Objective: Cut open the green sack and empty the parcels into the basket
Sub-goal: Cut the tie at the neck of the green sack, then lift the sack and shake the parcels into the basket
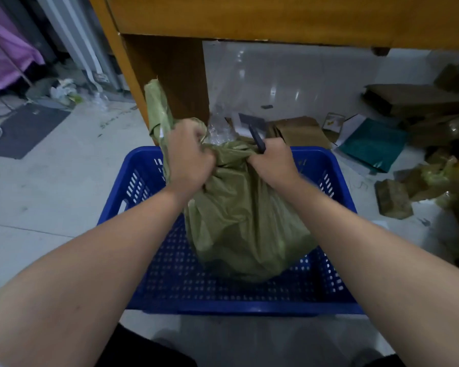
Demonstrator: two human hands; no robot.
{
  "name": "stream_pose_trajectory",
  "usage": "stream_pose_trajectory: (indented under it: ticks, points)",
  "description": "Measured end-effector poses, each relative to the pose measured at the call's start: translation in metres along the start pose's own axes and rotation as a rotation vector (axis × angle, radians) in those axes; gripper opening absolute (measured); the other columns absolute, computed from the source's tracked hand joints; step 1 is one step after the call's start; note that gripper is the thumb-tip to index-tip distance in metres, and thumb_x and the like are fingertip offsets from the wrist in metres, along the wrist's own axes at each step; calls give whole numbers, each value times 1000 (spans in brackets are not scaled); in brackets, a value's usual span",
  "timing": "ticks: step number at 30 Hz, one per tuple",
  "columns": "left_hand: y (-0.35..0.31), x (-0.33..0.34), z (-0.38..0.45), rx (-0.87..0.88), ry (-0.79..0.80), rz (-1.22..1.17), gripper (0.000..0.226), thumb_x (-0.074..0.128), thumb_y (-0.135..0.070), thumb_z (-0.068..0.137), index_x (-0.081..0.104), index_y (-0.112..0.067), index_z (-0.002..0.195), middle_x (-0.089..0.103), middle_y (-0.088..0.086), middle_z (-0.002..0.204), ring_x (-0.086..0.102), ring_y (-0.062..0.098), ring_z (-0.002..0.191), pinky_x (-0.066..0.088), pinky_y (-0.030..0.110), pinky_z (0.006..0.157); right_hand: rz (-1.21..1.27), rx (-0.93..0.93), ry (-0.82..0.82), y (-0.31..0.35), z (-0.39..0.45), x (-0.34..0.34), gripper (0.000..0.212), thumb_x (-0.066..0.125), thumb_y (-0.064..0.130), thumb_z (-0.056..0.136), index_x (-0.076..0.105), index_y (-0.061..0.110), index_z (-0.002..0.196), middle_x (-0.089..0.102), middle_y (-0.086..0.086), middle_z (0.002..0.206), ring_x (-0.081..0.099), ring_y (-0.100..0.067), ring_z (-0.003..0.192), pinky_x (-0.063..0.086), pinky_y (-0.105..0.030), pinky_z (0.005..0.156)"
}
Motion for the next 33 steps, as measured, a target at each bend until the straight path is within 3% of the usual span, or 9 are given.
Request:
stream_pose_trajectory:
  ticks: [3, 5, 11, 15, 18, 24, 29, 31, 33]
  points:
    - [-52, 34, -19, 322, 542, -144, 46, 65, -13, 67, 59, -20, 112, 62, -5, 106, 59, 14, 101, 46, 27, 80, 82, -35, -22, 21, 4, -13, 27, 60, 0, 83, 51, 11, 60, 48, -2, 61, 48, -16, 56, 34, -19, 44]
    - [-65, 48, -17, 389, 631, -85, 41, 64, -26, 64, 62, -25, 105, 66, -4, 99, 64, 16, 95, 49, 32, 74, 130, -42, -62, 25, 4, -25, 30, 60, 2, 82, 47, 12, 58, 47, 0, 59, 47, -15, 55, 36, -22, 48]
    - [-77, 40, -13, 430, 463, -3, 28, 50, -10, 88, 72, -9, 104, 72, 14, 107, 64, 34, 103, 49, 40, 85, 430, 11, -49, 4, -1, -46, 8, 76, 2, 73, 70, 4, 78, 67, -13, 76, 66, -24, 74, 55, -37, 68]
    - [-45, 29, 1, 16, 452, -322, 21, 58, -15, 92, 71, -21, 108, 71, 1, 109, 64, 24, 106, 50, 36, 95, 396, 228, -141, -39, -4, -62, 38, 80, 24, 75, 66, 12, 109, 69, -1, 94, 66, -17, 86, 50, -28, 67]
    - [-29, 24, 5, -199, 468, -545, 16, 65, -16, 88, 68, -29, 95, 72, -1, 101, 67, 22, 100, 53, 41, 95, 286, 209, -275, -52, -4, -69, 36, 80, 29, 74, 66, 13, 103, 68, -2, 99, 64, -19, 88, 49, -28, 69]
    - [-13, 24, -1, -459, 391, -878, 19, 56, 6, 91, 64, -8, 101, 68, 16, 95, 69, 28, 85, 59, 39, 81, 227, 266, -216, -68, -3, -74, 33, 77, 33, 74, 69, 20, 102, 66, 4, 92, 60, -18, 86, 49, -33, 77]
    - [-10, 24, -7, -561, 346, -1054, 25, 55, 7, 91, 63, -3, 113, 69, 16, 93, 69, 26, 80, 61, 34, 72, 141, 143, -254, -64, -5, -67, 30, 66, 23, 89, 53, 10, 65, 49, 1, 63, 46, -17, 60, 38, -33, 55]
    - [-10, 25, -6, -610, 371, -982, 29, 53, 6, 91, 62, -5, 117, 68, 14, 96, 67, 26, 83, 59, 34, 73, 164, 132, -307, -53, -3, -69, 40, 63, 18, 91, 39, 18, 59, 39, 5, 60, 36, -13, 56, 30, -30, 53]
    - [-6, 16, 7, -528, 381, -518, 34, 51, 2, 89, 61, -16, 117, 65, 8, 102, 63, 26, 95, 53, 36, 83, 264, 130, -313, -40, 1, -68, 39, 63, 16, 90, 39, 19, 60, 40, 5, 61, 37, -13, 58, 32, -29, 56]
Point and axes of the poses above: each hand's wrist, its own z-axis towards the middle knuckle, its own x-axis out of the palm, y = z × x, the point moved 5 cm from there along z, towards the middle knuckle
